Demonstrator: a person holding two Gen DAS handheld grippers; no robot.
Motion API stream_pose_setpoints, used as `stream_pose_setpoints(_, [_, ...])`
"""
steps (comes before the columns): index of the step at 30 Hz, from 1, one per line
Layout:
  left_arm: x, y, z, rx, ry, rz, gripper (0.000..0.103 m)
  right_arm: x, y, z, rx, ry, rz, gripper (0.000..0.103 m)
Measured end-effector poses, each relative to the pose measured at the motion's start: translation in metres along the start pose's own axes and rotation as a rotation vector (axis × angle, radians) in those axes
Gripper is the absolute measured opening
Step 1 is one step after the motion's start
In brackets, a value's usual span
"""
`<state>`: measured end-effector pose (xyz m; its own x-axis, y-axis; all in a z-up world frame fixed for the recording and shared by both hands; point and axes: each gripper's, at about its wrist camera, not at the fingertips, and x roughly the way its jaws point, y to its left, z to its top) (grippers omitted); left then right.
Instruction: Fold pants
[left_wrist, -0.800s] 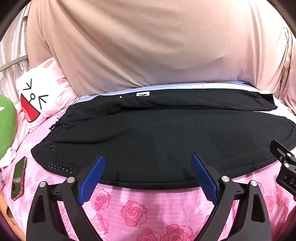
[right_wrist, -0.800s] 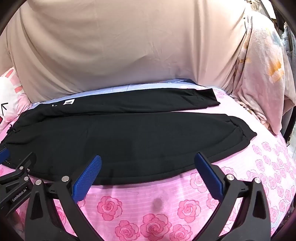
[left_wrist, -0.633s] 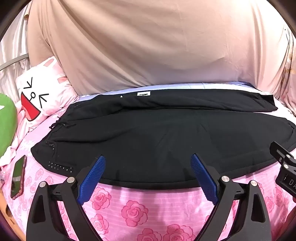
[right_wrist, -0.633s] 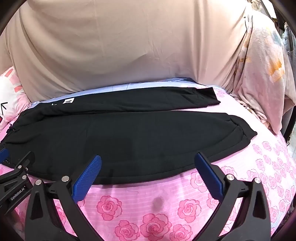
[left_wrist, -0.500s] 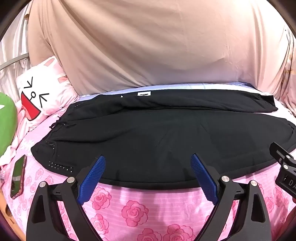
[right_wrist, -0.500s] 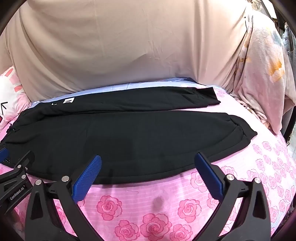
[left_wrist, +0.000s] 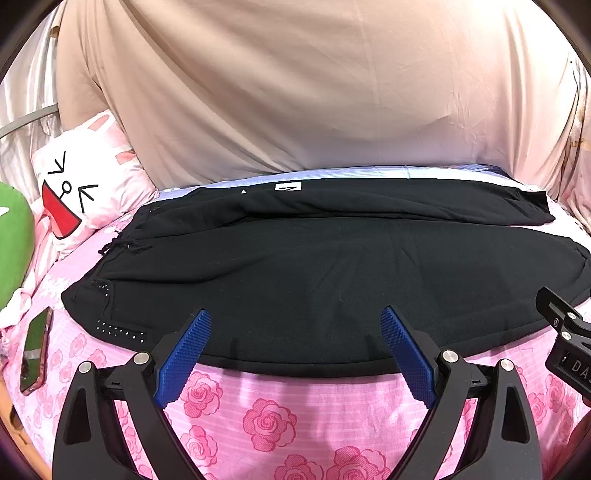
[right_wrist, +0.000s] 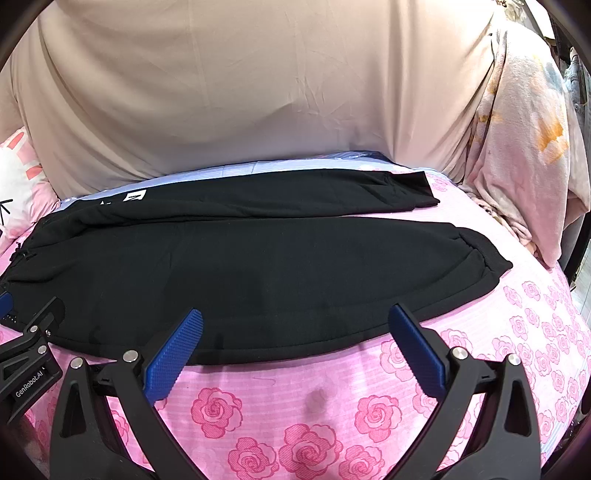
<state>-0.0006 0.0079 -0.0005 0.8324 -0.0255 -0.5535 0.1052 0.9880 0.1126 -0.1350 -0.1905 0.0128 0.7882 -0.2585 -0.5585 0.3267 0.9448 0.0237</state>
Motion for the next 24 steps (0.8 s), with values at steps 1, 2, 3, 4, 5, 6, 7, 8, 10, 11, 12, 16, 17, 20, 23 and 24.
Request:
stream_pose_setpoints(1, [0.0001,-0.0003,0.0001,0.000,0.000,0.001,0.091,-0.0001,0.0002,0.0001,0.000,0.001,0.000,0.098])
stream_pose_setpoints(2, [0.0001,-0.0001,0.0000,0.000,0.001,0.002,0.091,-0.0002,0.0003,0.0001,0.001,0.001,-0.001,0.098])
stream_pose_setpoints(3, [0.0003,0.0000,-0.0005,-0.001,0.001,0.001,0.091,-0.0002,0.0003,0.0001,0.001,0.001,-0.001,0.098])
stream_pose_setpoints(4, [0.0003,0.0001,-0.0007,-0.001,0.002,0.002,0.091,-0.0003,0.0005,0.0000,0.001,0.001,-0.001,0.098])
stream_pose_setpoints(5, [0.0003,0.0004,-0.0009,-0.002,0.002,0.000,0.091,-0.0004,0.0004,0.0000,0.001,0.001,-0.001,0.098])
stream_pose_setpoints(6, [0.0002,0.0007,-0.0009,-0.002,0.002,-0.001,0.091,-0.0004,0.0004,0.0000,0.000,0.001,-0.001,0.098])
stream_pose_setpoints(7, [-0.0001,0.0010,-0.0012,-0.003,0.001,-0.001,0.091,-0.0004,0.0004,0.0000,0.000,0.001,-0.001,0.098])
stream_pose_setpoints(8, [0.0003,0.0015,-0.0011,-0.004,0.001,-0.002,0.091,-0.0004,0.0003,0.0000,0.000,0.001,0.000,0.098])
stream_pose_setpoints(10, [0.0004,0.0012,-0.0009,-0.004,0.002,-0.001,0.091,-0.0002,0.0006,0.0002,0.000,0.002,0.000,0.098])
stream_pose_setpoints(11, [0.0004,0.0013,-0.0010,-0.004,0.002,-0.001,0.091,-0.0002,0.0002,0.0003,0.000,0.003,0.000,0.098])
stream_pose_setpoints(12, [0.0003,0.0014,-0.0011,-0.004,0.002,-0.001,0.091,-0.0003,0.0010,0.0003,0.000,0.002,0.000,0.098])
stream_pose_setpoints(16, [0.0011,0.0012,-0.0010,-0.002,0.007,0.001,0.091,-0.0002,0.0005,0.0004,0.001,0.002,-0.001,0.098])
stream_pose_setpoints(17, [0.0009,0.0014,-0.0011,-0.002,0.007,0.001,0.091,-0.0002,0.0006,0.0005,0.001,0.002,-0.001,0.098])
stream_pose_setpoints(20, [0.0004,0.0007,-0.0013,-0.003,0.006,0.001,0.091,-0.0002,0.0001,0.0006,0.001,0.003,-0.001,0.098])
stream_pose_setpoints(23, [0.0004,0.0008,-0.0011,-0.003,0.007,0.001,0.091,-0.0003,0.0001,0.0006,0.001,0.002,0.000,0.098])
stream_pose_setpoints(24, [0.0004,0.0009,-0.0012,-0.003,0.006,0.000,0.091,-0.0004,0.0010,0.0007,0.000,0.002,0.000,0.098])
